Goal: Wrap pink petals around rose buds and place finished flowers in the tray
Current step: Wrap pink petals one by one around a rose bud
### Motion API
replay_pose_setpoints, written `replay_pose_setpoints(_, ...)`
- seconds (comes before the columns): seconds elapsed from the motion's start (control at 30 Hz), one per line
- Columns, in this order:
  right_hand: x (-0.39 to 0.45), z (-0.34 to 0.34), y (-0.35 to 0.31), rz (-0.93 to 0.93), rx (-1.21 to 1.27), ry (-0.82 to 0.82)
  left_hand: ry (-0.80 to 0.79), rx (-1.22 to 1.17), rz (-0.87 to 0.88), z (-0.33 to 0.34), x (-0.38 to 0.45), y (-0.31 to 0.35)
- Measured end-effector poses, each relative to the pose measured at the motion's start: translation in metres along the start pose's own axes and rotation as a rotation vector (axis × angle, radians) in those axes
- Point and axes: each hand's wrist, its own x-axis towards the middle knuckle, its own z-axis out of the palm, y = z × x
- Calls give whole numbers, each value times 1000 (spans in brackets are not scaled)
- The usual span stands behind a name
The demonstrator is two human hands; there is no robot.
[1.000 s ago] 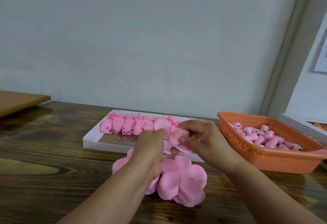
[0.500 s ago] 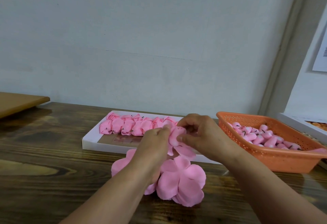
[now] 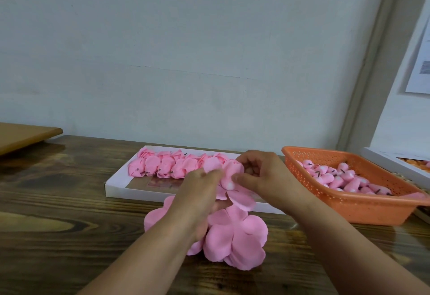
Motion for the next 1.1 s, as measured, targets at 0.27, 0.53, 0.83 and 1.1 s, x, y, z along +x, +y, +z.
replay_pose_setpoints(0.27, -11, 11, 0, -63, 70, 88, 97, 27, 6, -1, 2, -2)
replay_pose_setpoints(0.53, -14, 12, -5, -112, 178, 59, 78, -49, 5, 0, 1, -5)
replay_pose_setpoints(0.83, -10, 13, 3, 20, 392, 83, 130, -114, -4, 1, 0, -3)
replay_pose_setpoints(1.1, -12, 14, -4, 12, 262, 105, 202, -61, 24, 4, -4, 0)
